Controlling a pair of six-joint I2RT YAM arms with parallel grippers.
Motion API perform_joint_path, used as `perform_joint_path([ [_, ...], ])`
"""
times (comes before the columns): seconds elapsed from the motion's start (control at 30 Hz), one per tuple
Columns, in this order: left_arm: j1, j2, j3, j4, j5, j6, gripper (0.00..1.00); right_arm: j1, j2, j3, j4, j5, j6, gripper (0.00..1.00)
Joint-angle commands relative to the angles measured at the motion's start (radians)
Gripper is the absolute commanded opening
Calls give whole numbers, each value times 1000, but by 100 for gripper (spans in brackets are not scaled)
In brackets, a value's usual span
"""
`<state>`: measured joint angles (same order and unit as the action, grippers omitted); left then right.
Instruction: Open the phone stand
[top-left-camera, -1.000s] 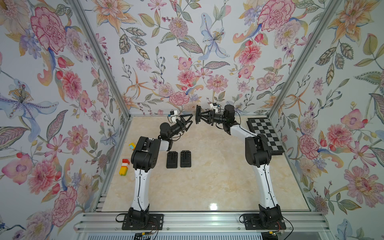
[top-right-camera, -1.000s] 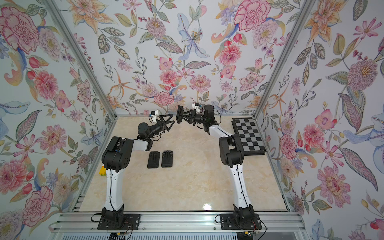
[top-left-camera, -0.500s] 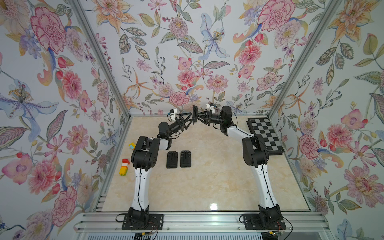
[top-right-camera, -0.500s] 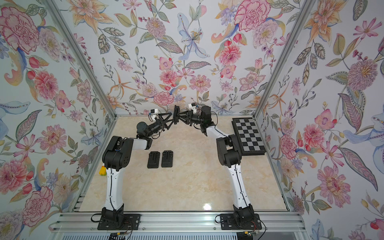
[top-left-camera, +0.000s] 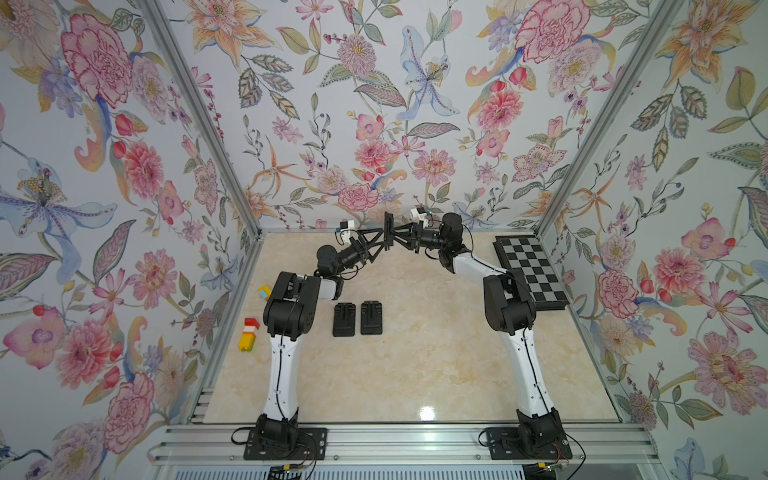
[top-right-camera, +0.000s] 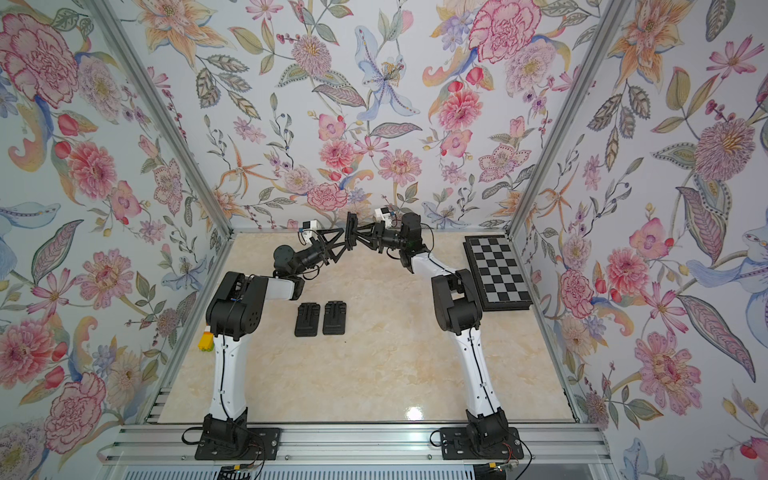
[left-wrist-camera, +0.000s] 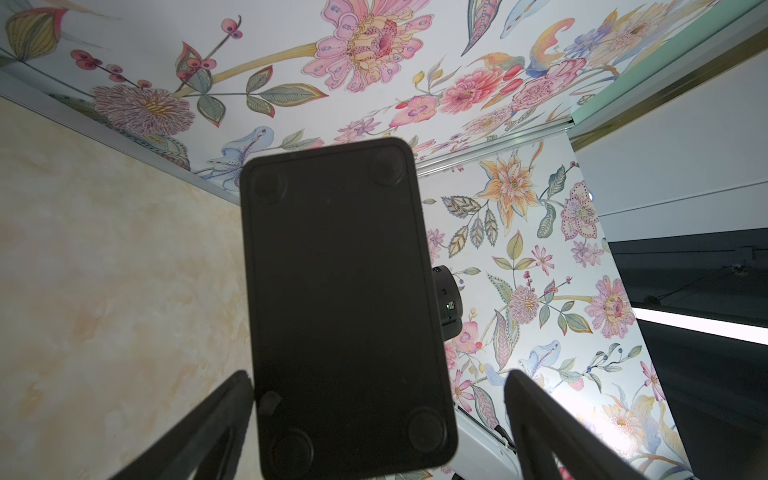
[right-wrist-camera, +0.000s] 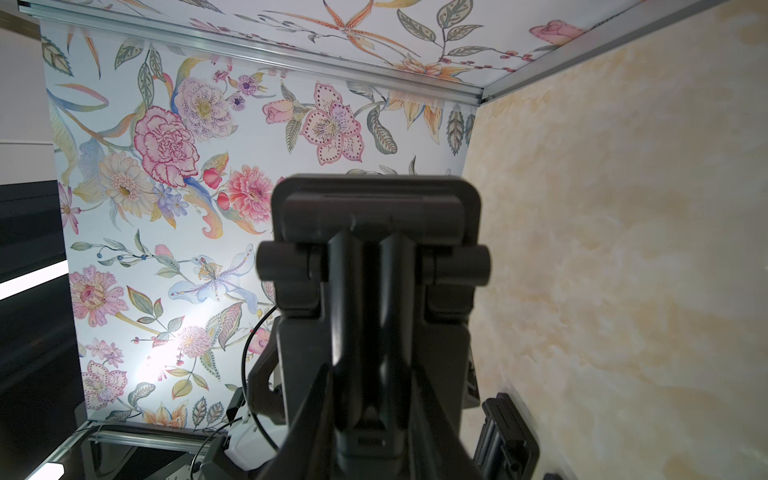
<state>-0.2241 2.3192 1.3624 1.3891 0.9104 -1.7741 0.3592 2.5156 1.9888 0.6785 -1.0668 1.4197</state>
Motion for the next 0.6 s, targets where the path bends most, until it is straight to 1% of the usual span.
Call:
perform_joint_path([
  [0.0, 7, 22, 15, 38, 28, -6, 96, 16, -21, 4, 60, -24, 2, 0],
  [0.17, 8, 28, 27, 39, 26, -14, 95, 28, -14, 1, 64, -25, 4, 0],
  [0.27, 11, 29, 29, 42, 22, -15, 89, 31, -11, -4, 70, -26, 7, 0],
  [0.4, 19, 29, 29, 46, 9, -16, 76, 28, -11, -12, 75, -24, 8, 0],
  [0.57, 28, 40, 41, 62, -3, -36, 54, 27, -12, -20, 75, -28, 8, 0],
])
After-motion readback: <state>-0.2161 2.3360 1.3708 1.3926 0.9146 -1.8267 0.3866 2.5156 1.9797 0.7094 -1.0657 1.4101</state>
